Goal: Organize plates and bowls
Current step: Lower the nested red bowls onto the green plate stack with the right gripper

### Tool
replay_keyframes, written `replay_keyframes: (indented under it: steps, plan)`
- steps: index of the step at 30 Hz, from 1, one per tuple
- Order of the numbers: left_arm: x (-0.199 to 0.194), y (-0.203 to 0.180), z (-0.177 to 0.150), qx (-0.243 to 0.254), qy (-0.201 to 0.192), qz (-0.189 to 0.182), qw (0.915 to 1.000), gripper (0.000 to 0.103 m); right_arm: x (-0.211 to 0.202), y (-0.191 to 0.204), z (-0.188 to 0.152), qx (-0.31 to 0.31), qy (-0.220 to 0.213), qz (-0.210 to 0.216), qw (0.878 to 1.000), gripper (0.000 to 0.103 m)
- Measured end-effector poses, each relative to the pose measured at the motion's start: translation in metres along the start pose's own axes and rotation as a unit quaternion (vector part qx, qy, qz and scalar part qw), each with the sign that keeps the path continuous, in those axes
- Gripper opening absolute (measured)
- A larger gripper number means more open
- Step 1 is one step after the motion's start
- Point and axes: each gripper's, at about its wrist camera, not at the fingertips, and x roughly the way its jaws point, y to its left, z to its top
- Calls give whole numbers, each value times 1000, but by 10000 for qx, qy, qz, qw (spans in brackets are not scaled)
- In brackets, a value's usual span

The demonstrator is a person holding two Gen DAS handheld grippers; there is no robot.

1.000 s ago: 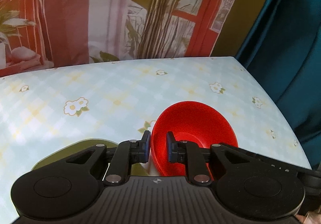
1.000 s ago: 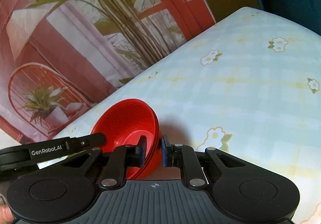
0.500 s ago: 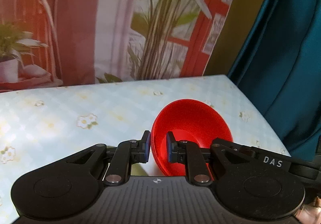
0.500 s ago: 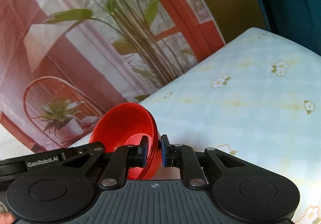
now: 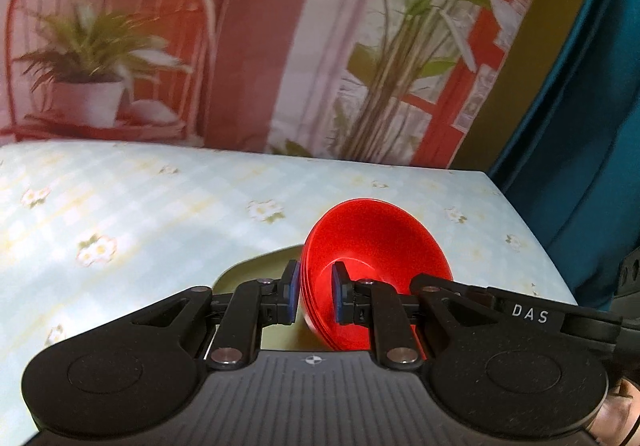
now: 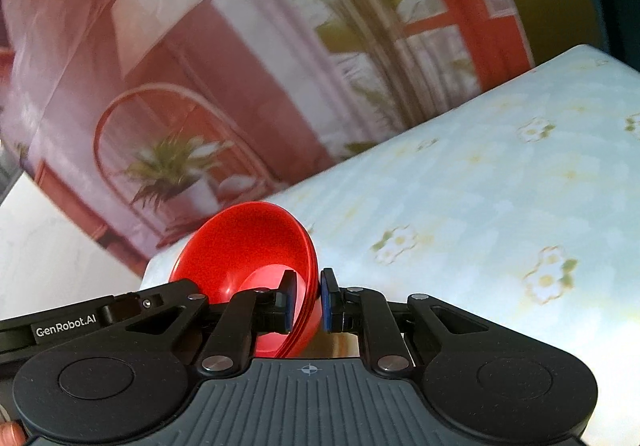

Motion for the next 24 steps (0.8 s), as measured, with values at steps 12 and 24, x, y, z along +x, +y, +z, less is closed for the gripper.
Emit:
replay_keyframes:
  steps: [12,24]
  plan:
    - [1,31,-23,-573,197,26,9982,18,20,22,-16,-333,419,-57,9986,13]
    - [7,41,-38,-819,341,23,9961,18,31,25,-23,-525,645,-154,9964,13]
